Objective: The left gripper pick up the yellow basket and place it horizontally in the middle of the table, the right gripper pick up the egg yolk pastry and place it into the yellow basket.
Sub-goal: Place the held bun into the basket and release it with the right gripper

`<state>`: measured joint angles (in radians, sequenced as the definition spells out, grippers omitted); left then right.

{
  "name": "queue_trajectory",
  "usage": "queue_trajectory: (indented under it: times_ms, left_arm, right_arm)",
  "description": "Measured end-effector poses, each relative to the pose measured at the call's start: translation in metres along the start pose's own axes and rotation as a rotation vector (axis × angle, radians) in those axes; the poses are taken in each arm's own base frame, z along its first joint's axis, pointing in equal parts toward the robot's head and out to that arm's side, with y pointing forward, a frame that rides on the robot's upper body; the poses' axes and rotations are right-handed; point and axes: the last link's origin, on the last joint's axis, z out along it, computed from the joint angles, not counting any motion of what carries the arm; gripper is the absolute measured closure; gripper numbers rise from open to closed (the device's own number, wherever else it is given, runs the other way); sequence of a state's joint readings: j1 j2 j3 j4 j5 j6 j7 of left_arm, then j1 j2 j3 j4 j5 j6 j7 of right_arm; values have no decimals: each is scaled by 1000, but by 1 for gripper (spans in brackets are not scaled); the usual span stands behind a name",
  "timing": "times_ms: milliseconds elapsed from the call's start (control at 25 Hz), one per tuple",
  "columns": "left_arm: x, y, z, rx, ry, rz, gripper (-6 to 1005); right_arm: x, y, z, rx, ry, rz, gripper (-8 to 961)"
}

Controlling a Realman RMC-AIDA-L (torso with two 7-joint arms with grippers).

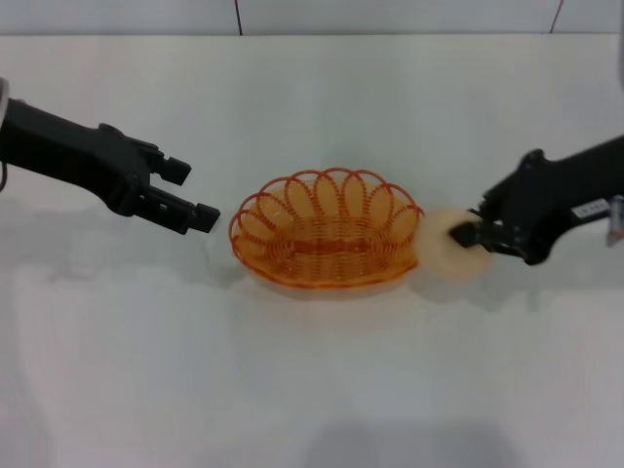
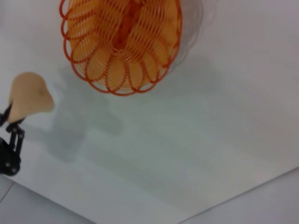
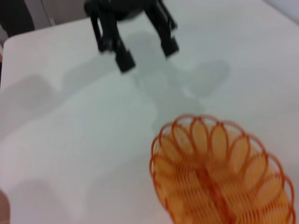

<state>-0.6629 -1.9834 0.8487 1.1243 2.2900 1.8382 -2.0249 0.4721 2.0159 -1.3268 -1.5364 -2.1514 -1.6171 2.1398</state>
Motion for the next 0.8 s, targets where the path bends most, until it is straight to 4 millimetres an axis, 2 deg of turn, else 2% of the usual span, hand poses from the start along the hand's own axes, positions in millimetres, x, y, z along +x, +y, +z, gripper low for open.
queue_trajectory:
  times_ms: [400, 800]
  left_arm:
    - [-4, 2, 3, -11, 0, 7, 111]
    - [-4, 3, 4, -14, 2, 15, 111]
  right_arm:
    - [-36, -12, 29, 14, -74, -50, 901]
    - [-49, -17, 60, 39, -94, -66, 913]
